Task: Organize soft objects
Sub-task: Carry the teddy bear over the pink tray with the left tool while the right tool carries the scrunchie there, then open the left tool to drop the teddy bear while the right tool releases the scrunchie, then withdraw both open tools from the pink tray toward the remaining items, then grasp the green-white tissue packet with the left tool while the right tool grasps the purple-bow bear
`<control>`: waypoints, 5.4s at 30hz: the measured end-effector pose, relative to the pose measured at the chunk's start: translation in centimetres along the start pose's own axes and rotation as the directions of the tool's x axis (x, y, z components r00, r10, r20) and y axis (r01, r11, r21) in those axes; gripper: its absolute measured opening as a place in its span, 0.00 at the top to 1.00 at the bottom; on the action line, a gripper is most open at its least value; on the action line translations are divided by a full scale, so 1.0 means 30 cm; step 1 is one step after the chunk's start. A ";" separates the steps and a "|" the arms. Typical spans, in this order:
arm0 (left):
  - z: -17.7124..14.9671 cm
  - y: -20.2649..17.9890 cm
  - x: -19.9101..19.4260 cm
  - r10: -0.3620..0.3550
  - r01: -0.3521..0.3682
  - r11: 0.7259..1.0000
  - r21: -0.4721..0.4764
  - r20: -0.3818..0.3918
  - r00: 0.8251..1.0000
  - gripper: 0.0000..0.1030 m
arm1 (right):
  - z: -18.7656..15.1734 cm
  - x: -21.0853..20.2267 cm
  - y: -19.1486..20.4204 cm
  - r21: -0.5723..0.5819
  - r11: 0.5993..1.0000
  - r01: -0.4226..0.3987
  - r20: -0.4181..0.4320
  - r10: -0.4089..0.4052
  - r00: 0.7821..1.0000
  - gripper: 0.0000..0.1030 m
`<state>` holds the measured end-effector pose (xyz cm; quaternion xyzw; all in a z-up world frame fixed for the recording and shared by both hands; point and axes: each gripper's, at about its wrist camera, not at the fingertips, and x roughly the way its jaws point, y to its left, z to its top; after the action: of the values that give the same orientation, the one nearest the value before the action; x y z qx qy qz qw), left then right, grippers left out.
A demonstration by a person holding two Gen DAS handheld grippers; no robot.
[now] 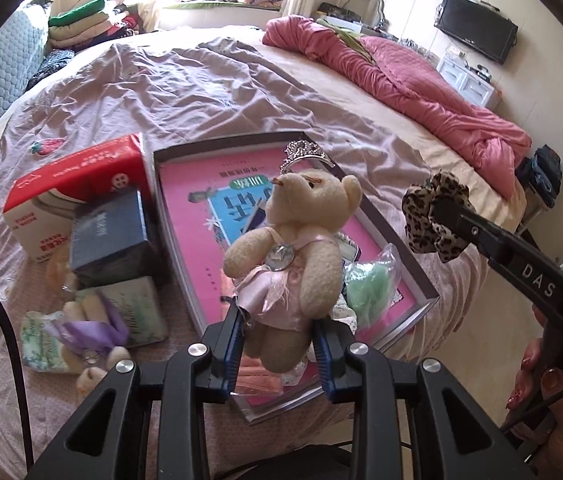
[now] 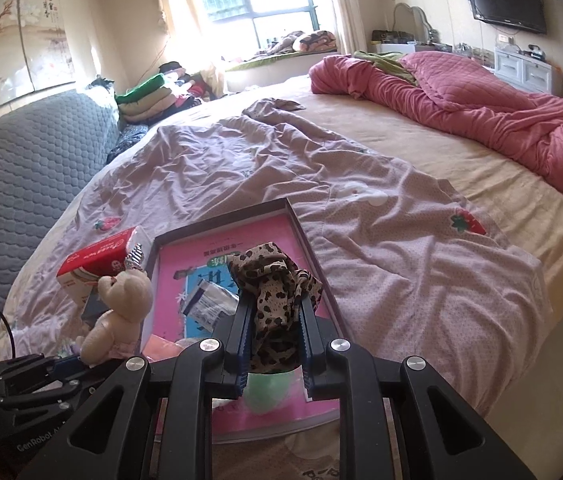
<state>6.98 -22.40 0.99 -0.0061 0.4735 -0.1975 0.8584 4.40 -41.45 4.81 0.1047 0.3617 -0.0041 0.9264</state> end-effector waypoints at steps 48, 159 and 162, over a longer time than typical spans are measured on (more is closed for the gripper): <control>-0.005 0.014 0.183 -0.019 0.017 1.000 -0.019 -0.071 0.997 0.68 | -0.108 0.192 -0.041 0.044 0.999 0.023 -0.154 -0.016 0.988 0.58; -0.176 0.795 -0.311 0.244 -0.215 0.869 -0.447 0.008 0.970 0.22 | -0.204 0.065 0.757 -0.298 0.927 -0.228 -0.190 0.176 0.966 0.26; -0.191 0.809 -0.273 0.222 -0.203 0.867 -0.455 -0.011 0.975 0.22 | -0.233 0.102 0.769 -0.304 0.925 -0.228 -0.225 0.163 0.961 0.26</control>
<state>6.52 3.81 -0.34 -0.1581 0.4863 0.0142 0.8593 3.89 -17.29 2.15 -0.0145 0.4341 0.1592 0.8866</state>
